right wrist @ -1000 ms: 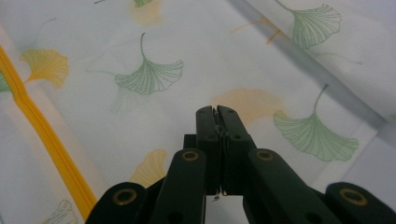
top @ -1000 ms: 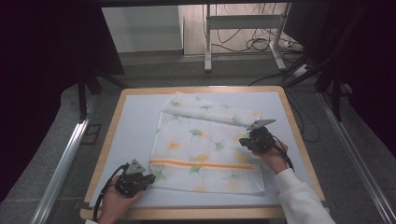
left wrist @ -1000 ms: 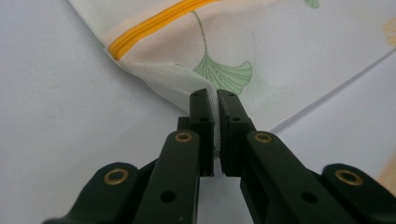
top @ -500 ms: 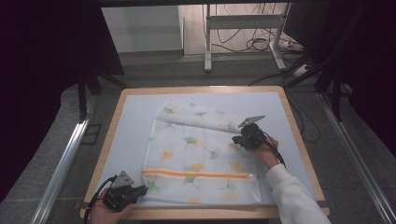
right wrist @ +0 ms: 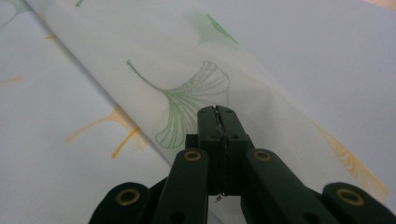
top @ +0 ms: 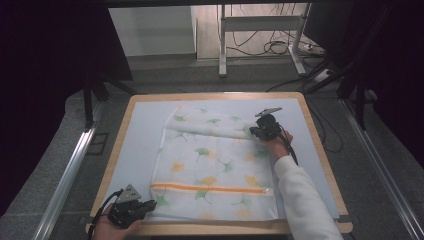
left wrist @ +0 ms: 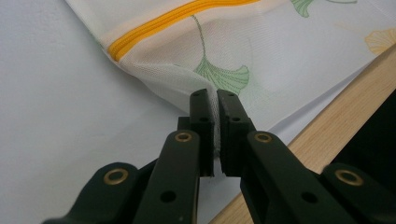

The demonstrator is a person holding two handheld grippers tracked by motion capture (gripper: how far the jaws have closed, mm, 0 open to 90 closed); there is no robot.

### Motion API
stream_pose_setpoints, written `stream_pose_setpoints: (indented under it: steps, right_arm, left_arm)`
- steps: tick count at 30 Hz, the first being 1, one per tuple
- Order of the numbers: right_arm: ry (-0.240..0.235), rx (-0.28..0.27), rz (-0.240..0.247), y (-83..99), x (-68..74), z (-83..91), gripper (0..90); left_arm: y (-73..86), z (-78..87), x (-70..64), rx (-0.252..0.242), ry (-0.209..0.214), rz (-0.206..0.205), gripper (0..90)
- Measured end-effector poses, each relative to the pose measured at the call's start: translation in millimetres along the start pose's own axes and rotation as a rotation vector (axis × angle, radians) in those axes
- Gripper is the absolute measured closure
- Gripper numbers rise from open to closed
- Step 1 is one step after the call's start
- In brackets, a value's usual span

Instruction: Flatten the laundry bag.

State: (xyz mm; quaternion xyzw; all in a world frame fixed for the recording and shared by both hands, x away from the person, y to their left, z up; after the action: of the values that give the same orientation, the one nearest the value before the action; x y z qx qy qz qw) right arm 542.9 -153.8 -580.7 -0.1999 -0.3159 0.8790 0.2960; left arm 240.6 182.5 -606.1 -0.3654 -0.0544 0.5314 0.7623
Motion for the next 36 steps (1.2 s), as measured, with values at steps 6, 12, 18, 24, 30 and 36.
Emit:
stream_pose_setpoints:
  steps: [6,12,18,24,30,36]
  right_arm:
    - [-0.094,0.024,0.075,-3.5,32.6,6.1,88.6]
    - [-0.152,0.062,0.173,-4.8,64.9,-4.3,88.6]
    - [-0.084,0.061,0.101,-18.0,35.1,-23.8,88.6]
    - [0.003,0.072,-0.006,-27.0,1.2,-42.7,88.6]
    - [0.01,0.07,0.009,-35.9,5.4,-42.9,88.6]
    - [-0.03,0.029,0.053,-35.9,26.6,-8.5,88.6]
  left_arm:
    - [-0.8,0.4,-0.7,-0.003,0.002,-0.007,86.6]
    - [-0.7,1.2,-1.0,-0.003,-0.001,-0.008,86.6]
    - [-0.2,0.1,-1.0,-0.001,-0.002,-0.006,86.6]
    - [-1.2,-0.9,-1.3,0.001,-0.001,-0.01,86.5]
    - [-3.9,0.2,-1.7,-0.01,0.006,-0.018,86.3]
    - [-5.0,0.1,-3.2,-0.013,0.006,-0.026,86.0]
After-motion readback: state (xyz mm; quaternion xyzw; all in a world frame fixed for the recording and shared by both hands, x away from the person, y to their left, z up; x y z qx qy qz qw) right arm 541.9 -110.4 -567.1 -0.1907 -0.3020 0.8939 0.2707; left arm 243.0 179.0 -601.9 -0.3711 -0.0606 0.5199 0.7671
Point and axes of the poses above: each handheld gripper's, and its own axes: z roughly backward along the jaws, y roughly out of its underside, x roughly to its left, the point moved 10 cm from there along -z, roughly forward along the jaws, and after that the axes turned 12 degrees about z, right-handed, at the moved point
